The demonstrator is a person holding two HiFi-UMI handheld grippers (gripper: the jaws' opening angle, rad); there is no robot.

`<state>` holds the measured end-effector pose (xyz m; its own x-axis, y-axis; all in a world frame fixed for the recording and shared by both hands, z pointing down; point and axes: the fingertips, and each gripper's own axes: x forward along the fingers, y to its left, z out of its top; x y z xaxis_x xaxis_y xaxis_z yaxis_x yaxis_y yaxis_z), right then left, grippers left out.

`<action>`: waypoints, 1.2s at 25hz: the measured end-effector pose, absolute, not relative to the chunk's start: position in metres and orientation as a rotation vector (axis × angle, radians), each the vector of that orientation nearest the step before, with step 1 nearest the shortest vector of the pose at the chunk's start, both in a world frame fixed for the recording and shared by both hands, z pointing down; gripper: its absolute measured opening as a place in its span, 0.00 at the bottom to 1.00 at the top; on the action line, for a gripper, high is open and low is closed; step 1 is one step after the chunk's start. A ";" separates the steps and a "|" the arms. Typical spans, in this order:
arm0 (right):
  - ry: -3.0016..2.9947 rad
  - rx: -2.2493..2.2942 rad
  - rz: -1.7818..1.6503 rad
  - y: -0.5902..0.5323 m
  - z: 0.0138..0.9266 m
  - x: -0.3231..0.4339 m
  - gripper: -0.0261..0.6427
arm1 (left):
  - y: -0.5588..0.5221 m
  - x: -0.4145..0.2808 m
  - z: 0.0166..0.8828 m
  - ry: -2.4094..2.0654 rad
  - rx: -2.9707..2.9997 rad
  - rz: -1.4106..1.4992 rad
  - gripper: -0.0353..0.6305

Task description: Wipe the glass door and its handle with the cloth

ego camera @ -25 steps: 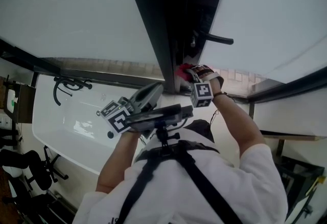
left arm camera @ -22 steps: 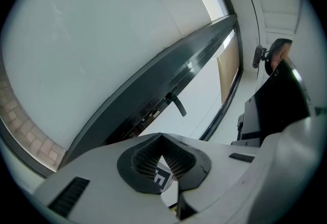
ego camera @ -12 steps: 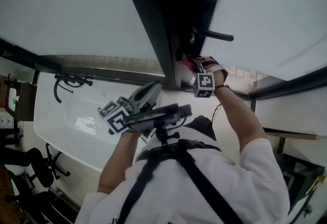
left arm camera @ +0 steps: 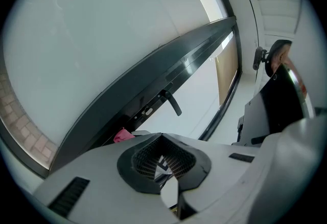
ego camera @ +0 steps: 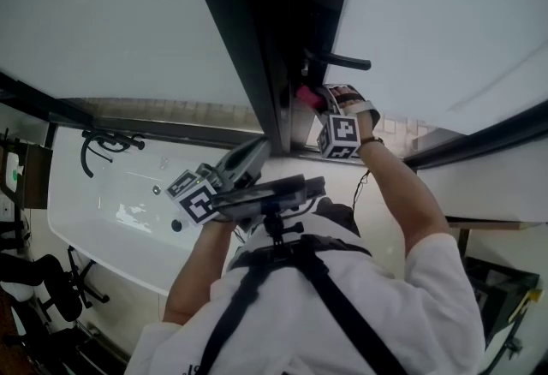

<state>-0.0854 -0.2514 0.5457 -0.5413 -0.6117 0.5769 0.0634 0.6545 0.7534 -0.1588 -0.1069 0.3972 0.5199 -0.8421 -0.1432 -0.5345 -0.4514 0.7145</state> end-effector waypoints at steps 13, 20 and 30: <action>-2.010 0.521 -1.028 -0.258 0.495 -0.043 0.18 | -0.115 -0.097 0.394 -1.091 2.179 -0.656 0.04; -2.030 0.546 -1.032 -0.260 0.480 -0.031 0.18 | -0.117 -0.079 0.393 -1.093 2.181 -0.647 0.04; -2.059 0.568 -1.042 -0.264 0.464 -0.034 0.18 | -0.117 -0.078 0.390 -1.088 2.188 -0.648 0.04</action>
